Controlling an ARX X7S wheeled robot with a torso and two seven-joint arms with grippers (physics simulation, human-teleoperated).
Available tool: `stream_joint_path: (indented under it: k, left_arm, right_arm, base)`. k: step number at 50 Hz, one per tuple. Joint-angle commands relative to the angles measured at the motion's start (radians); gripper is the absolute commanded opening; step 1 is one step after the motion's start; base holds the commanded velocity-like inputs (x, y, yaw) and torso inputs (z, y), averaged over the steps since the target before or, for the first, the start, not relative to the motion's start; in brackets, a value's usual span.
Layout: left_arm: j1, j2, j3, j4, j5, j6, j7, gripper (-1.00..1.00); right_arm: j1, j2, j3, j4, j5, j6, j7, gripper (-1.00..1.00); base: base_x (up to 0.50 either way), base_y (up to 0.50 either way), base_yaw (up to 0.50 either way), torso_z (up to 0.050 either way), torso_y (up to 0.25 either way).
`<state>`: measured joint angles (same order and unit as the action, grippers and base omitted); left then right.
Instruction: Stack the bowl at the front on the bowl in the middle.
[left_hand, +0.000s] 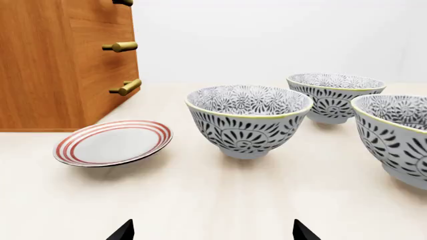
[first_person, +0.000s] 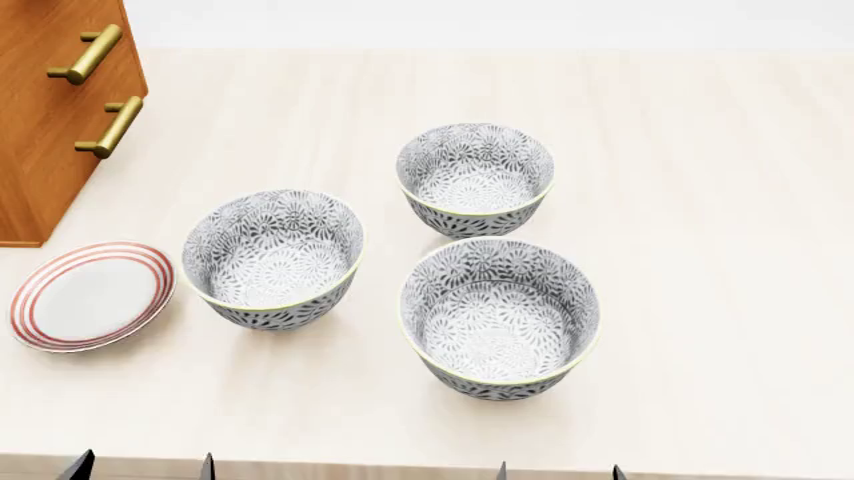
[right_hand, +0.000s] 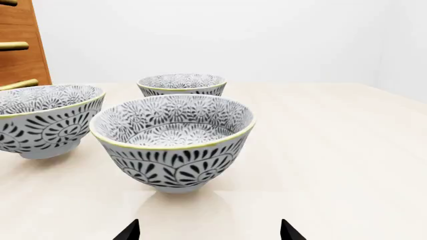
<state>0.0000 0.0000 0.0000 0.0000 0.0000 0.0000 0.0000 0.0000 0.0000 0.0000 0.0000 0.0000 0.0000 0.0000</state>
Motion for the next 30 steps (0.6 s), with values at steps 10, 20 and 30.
stream_joint_path:
  k: [10, 20, 30]
  left_arm:
    - [-0.010, -0.058, 0.080, -0.010, -0.048, 0.006, -0.082, 1.00]
    - [-0.028, -0.067, 0.088, 0.002, -0.076, -0.075, -0.107, 1.00]
    - [-0.238, -0.131, 0.061, 0.344, -0.209, -0.546, -0.104, 1.00]
  right_arm:
    - [0.021, 0.048, -0.064, 0.029, 0.043, -0.010, 0.062, 1.00]
    - [0.032, 0.066, -0.077, 0.015, 0.098, 0.035, 0.057, 1.00]
    - [0.275, 0.128, -0.041, -0.325, 0.244, 0.651, 0.063, 1.00]
  base:
    - [0.00, 0.00, 0.00, 0.000, 0.000]
    - [0.00, 0.00, 0.00, 0.000, 0.000]
    - [0.00, 0.00, 0.00, 0.000, 0.000]
